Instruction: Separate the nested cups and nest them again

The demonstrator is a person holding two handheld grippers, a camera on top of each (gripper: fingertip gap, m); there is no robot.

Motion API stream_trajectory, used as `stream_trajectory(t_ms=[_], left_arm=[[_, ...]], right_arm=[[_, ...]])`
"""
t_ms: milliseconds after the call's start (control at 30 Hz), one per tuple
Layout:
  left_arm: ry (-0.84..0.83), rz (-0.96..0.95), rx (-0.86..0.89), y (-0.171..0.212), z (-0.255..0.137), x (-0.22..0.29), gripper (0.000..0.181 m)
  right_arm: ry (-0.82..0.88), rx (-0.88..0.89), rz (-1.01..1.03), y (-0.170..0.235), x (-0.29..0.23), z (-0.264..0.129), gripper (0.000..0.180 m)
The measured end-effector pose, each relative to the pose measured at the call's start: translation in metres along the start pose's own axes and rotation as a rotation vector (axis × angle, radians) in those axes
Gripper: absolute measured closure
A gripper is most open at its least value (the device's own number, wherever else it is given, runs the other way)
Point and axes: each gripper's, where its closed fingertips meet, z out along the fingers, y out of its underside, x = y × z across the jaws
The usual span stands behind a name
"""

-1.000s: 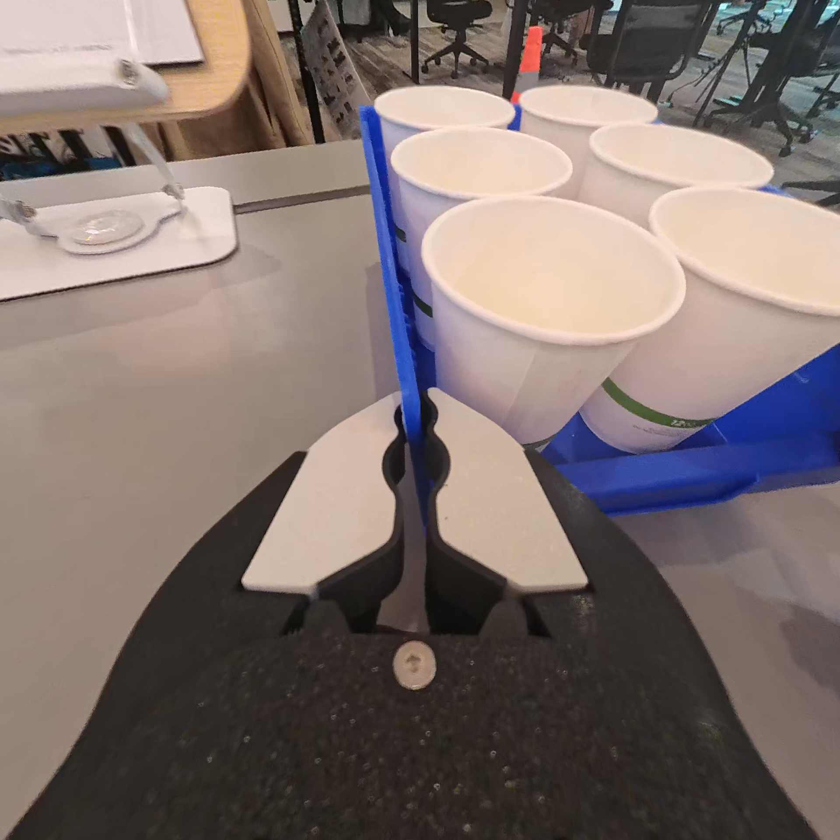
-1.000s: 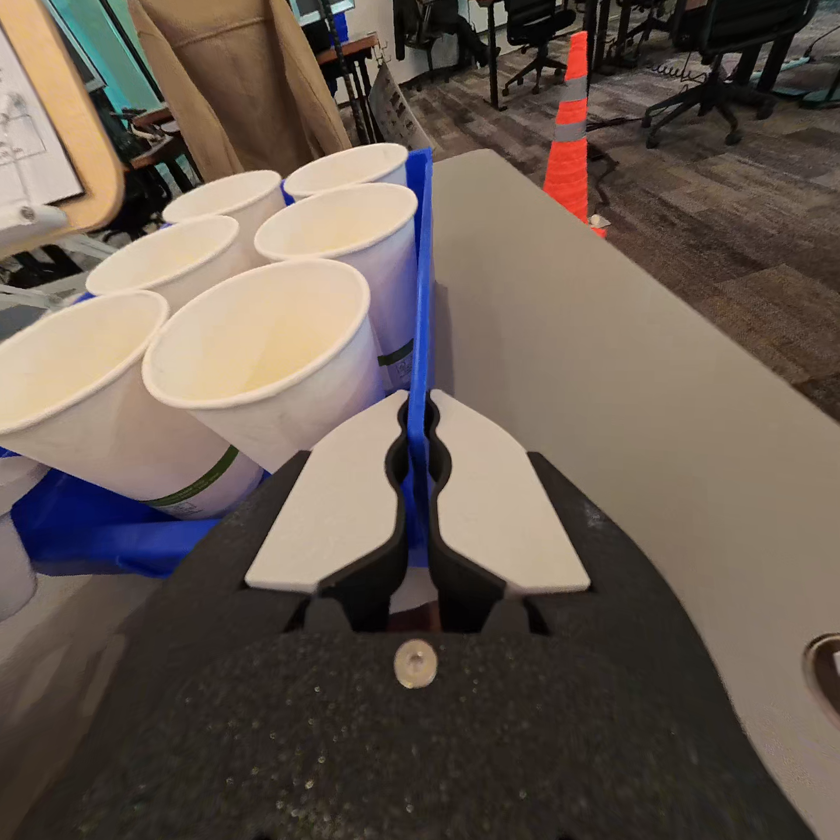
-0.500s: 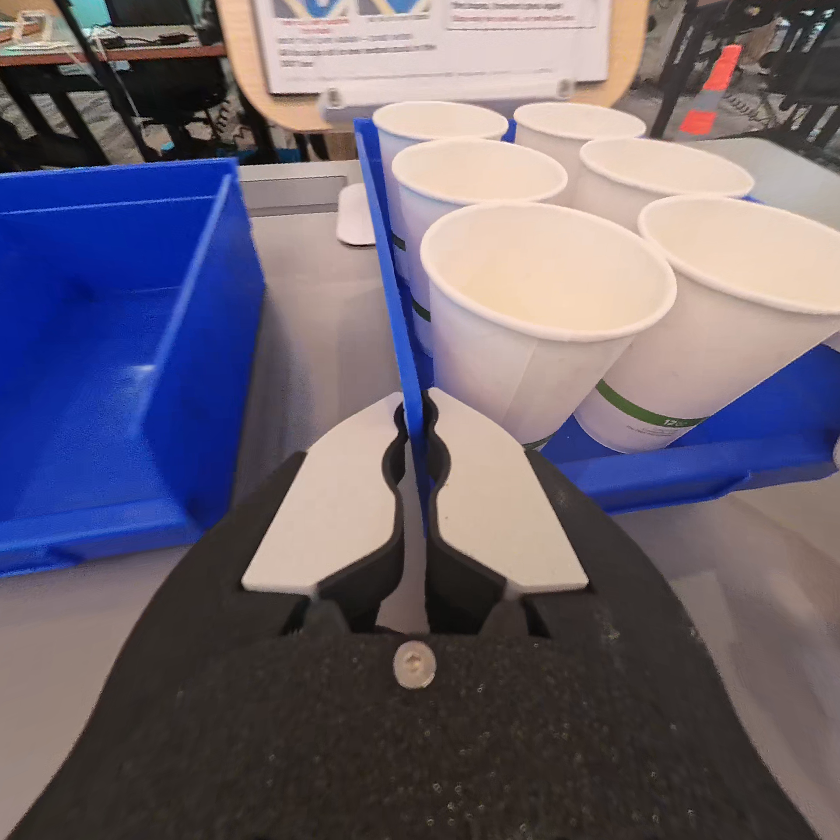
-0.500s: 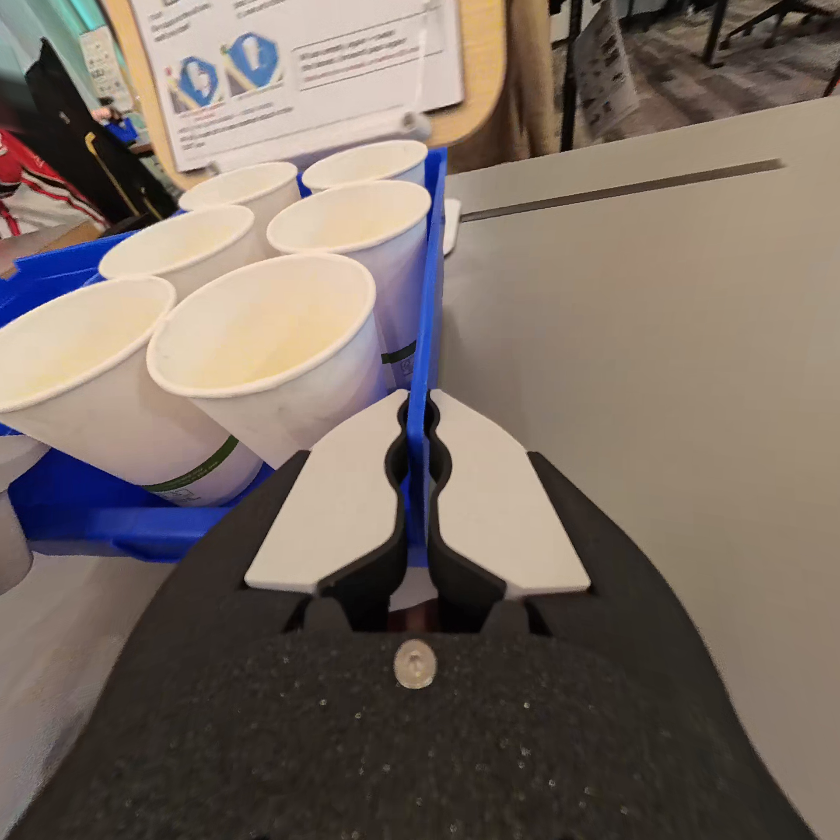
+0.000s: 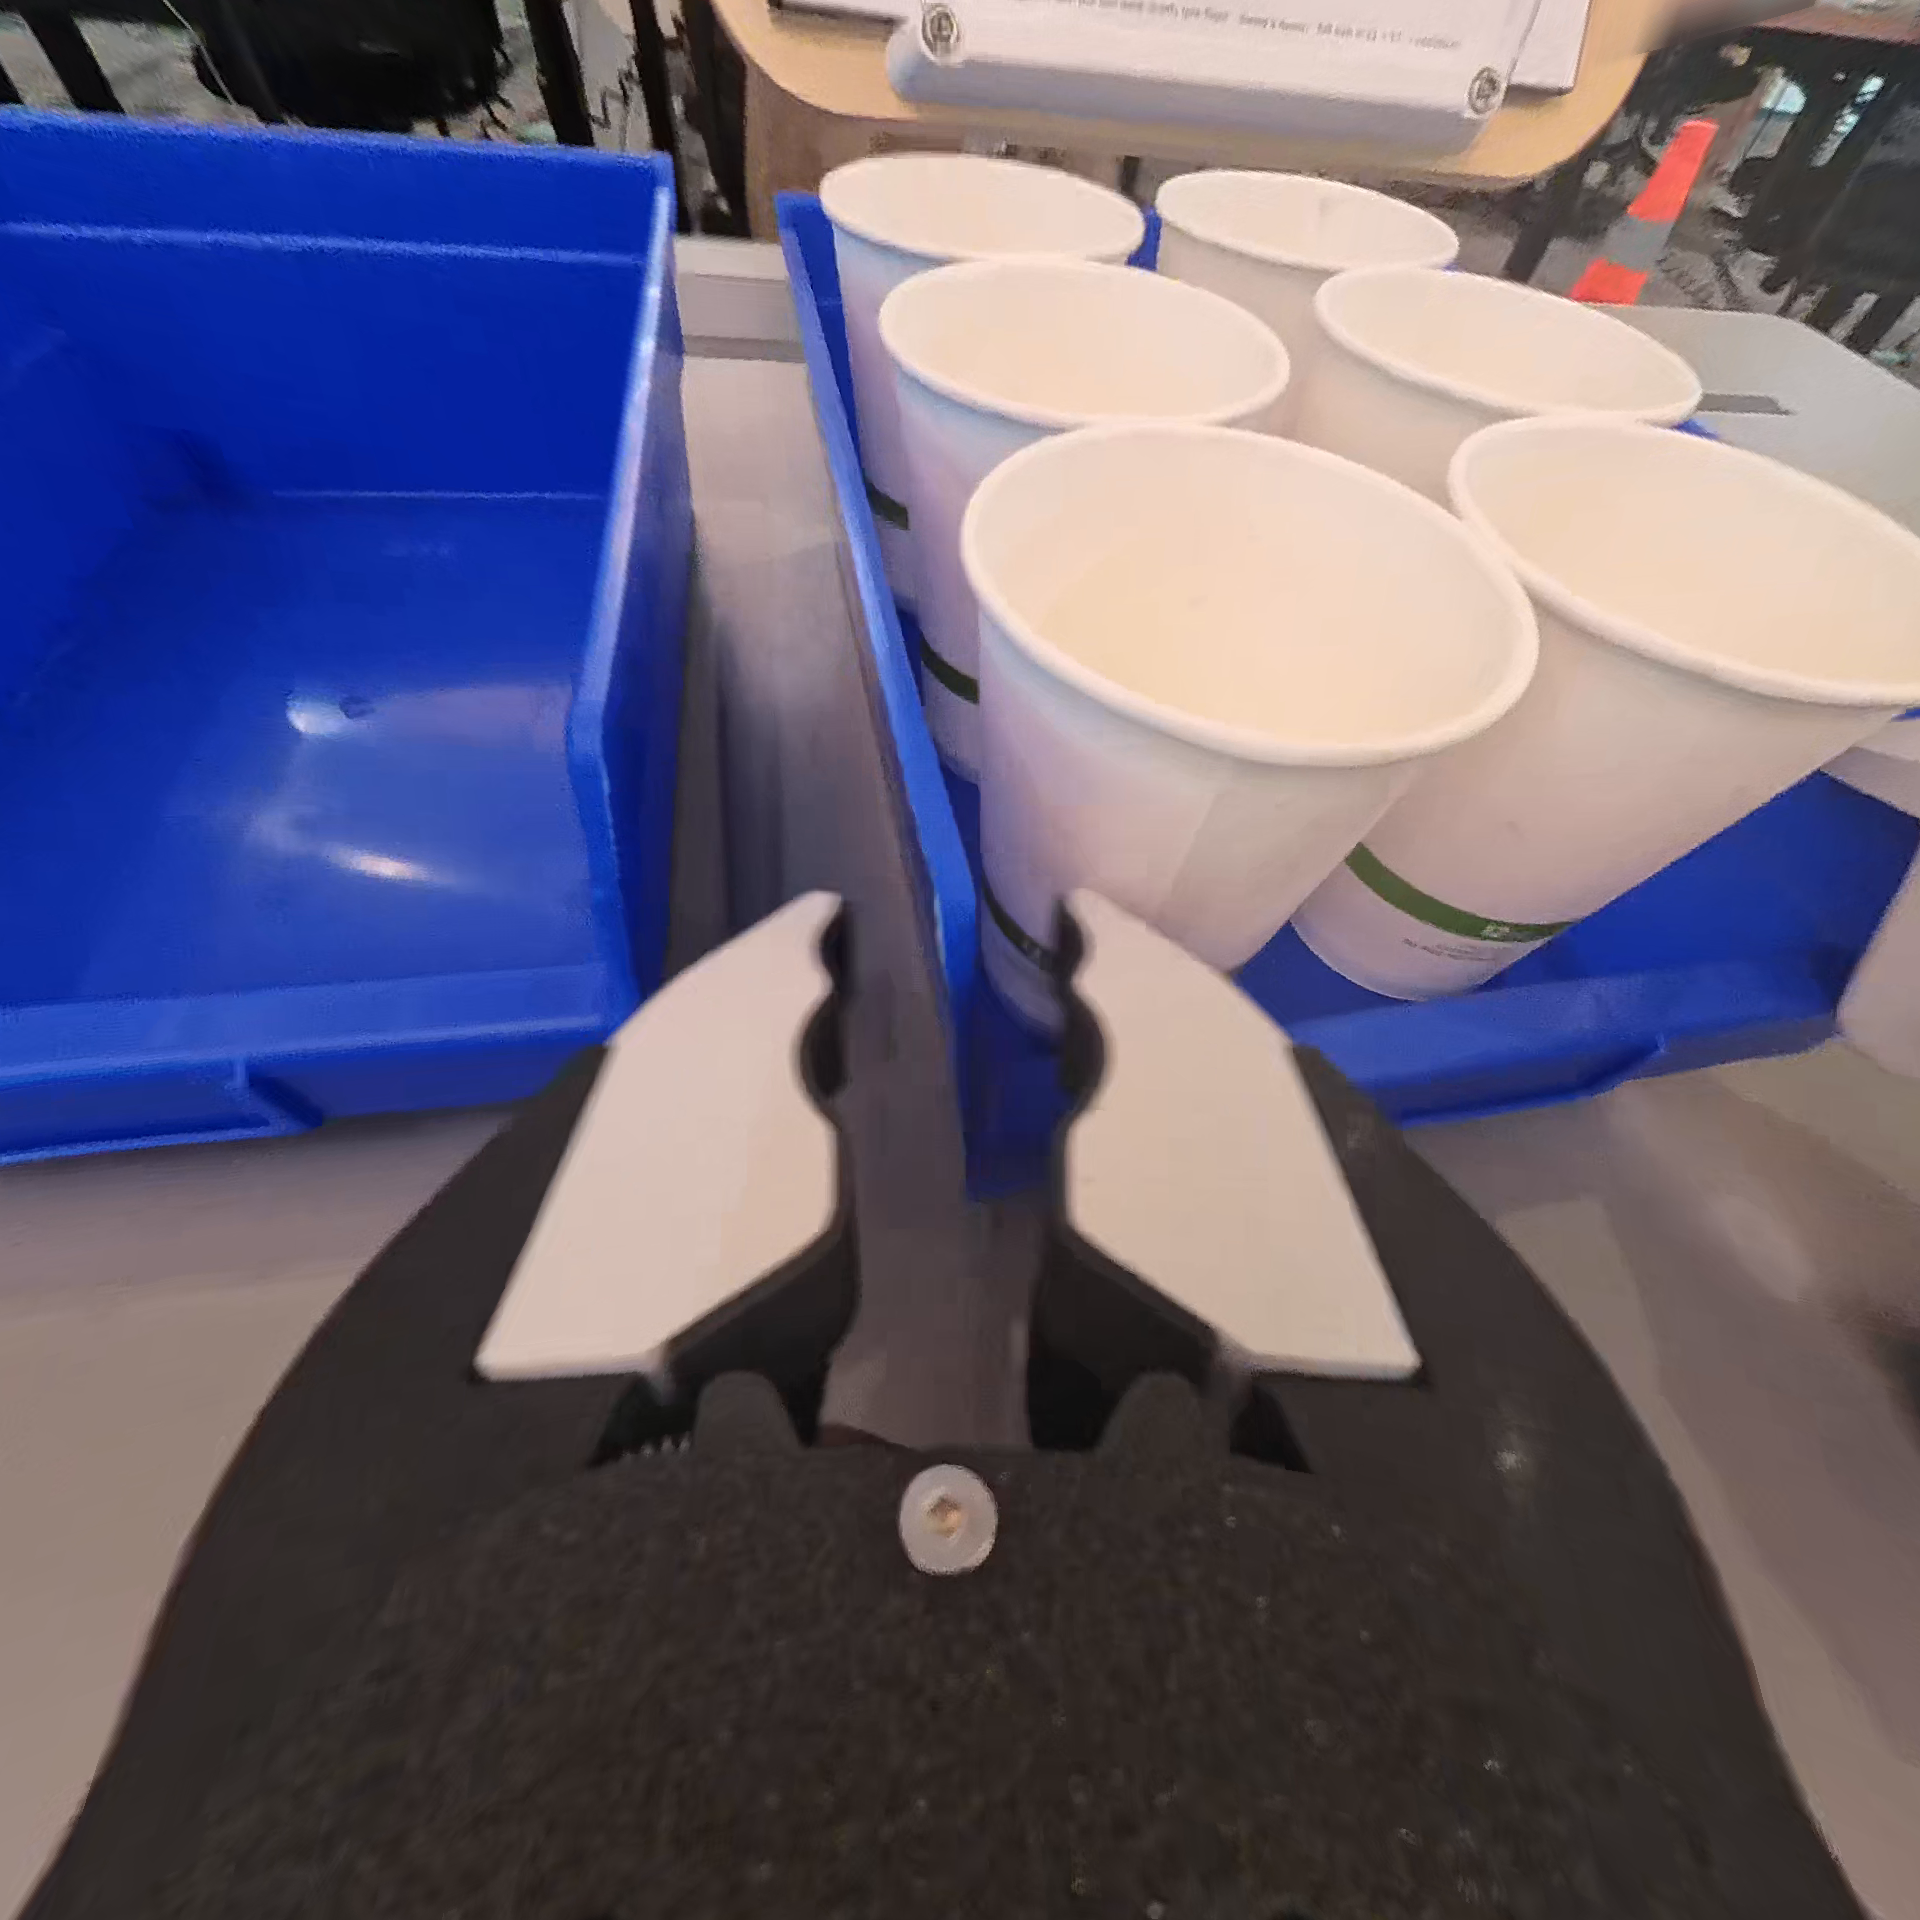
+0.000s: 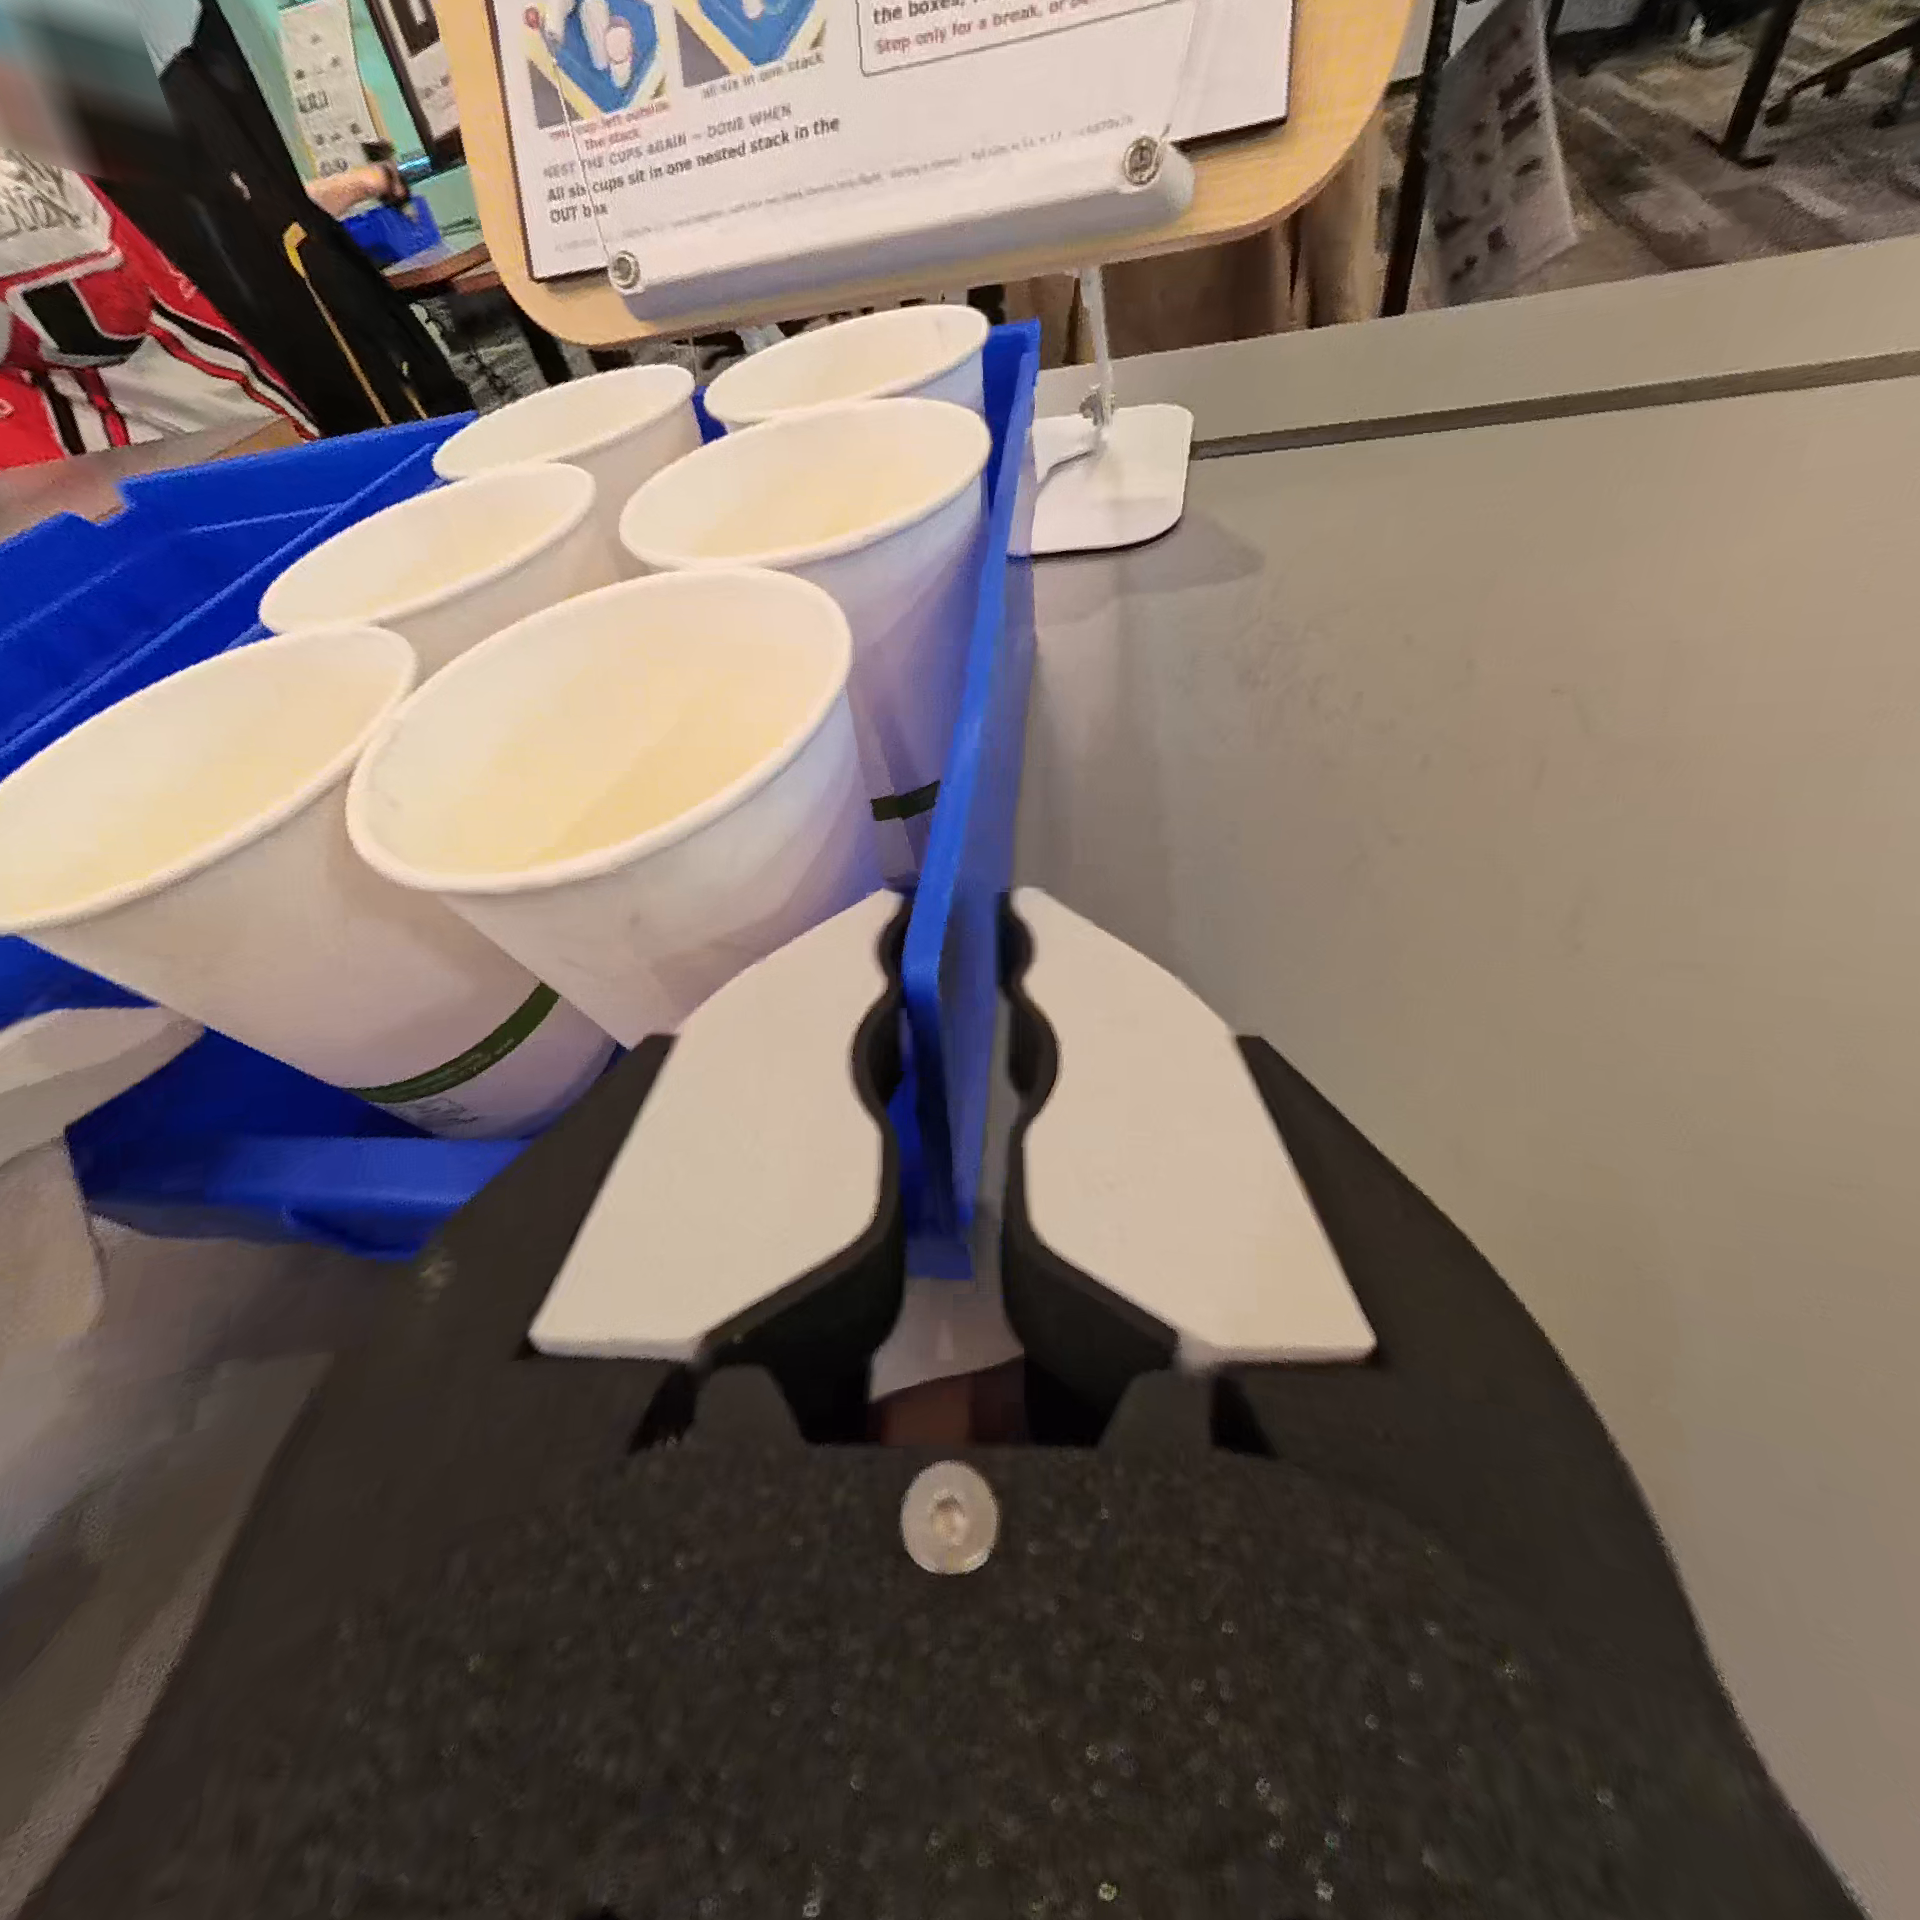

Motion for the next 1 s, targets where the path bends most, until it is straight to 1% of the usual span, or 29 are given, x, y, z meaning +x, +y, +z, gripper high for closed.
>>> stream_trajectory(t_ms=[33, 100, 233, 300, 333, 400, 467, 533, 600, 667, 767, 867, 967, 1000], left_arm=[[0.015, -0.009, -0.030, 0.004, -0.003, 0.000, 0.128], [0.061, -0.001, -0.060, 0.013, -0.019, 0.000, 0.124], [0.082, 0.024, -0.042, 0.032, -0.074, -0.021, 0.125], [0.051, 0.021, -0.022, 0.037, -0.097, -0.046, 0.128], [0.029, 0.007, -0.011, 0.036, -0.105, -0.062, 0.128], [-0.041, -0.016, 0.014, 0.027, -0.113, -0.103, 0.128], [-0.110, -0.063, 0.017, 0.014, -0.110, -0.148, 0.124], [-0.191, -0.097, 0.048, -0.004, -0.103, -0.193, 0.125], [-0.214, -0.131, 0.022, -0.013, -0.085, -0.224, 0.123], [-0.191, -0.166, 0.010, -0.021, -0.065, -0.240, 0.123], [-0.164, -0.171, 0.008, -0.033, -0.040, -0.249, 0.124], [-0.190, -0.149, -0.059, -0.030, -0.019, -0.257, 0.126], [-0.217, -0.114, -0.125, -0.020, -0.005, -0.261, 0.141], [-0.198, -0.118, -0.125, -0.019, -0.004, -0.258, 0.160]], right_arm=[[-0.013, -0.001, -0.005, 0.000, 0.002, -0.004, 0.153], [-0.054, 0.001, -0.045, 0.001, 0.005, -0.019, 0.143], [-0.158, 0.024, -0.152, 0.011, 0.022, -0.067, 0.142], [-0.262, 0.067, -0.183, 0.011, 0.024, -0.095, 0.142], [-0.273, 0.107, -0.198, 0.007, 0.030, -0.106, 0.143], [-0.259, 0.176, -0.200, -0.003, 0.045, -0.124, 0.150], [-0.267, 0.188, -0.174, -0.015, 0.051, -0.136, 0.149], [-0.280, 0.244, -0.170, -0.026, 0.054, -0.142, 0.153], [-0.239, 0.210, -0.155, -0.021, 0.064, -0.137, 0.154], [-0.244, 0.169, -0.101, -0.014, 0.068, -0.132, 0.156], [-0.307, 0.136, -0.013, -0.008, 0.064, -0.127, 0.157], [-0.328, 0.109, 0.025, -0.003, 0.062, -0.123, 0.158], [-0.339, 0.095, 0.032, 0.002, 0.059, -0.122, 0.158], [-0.345, 0.091, 0.032, 0.003, 0.057, -0.121, 0.158]])
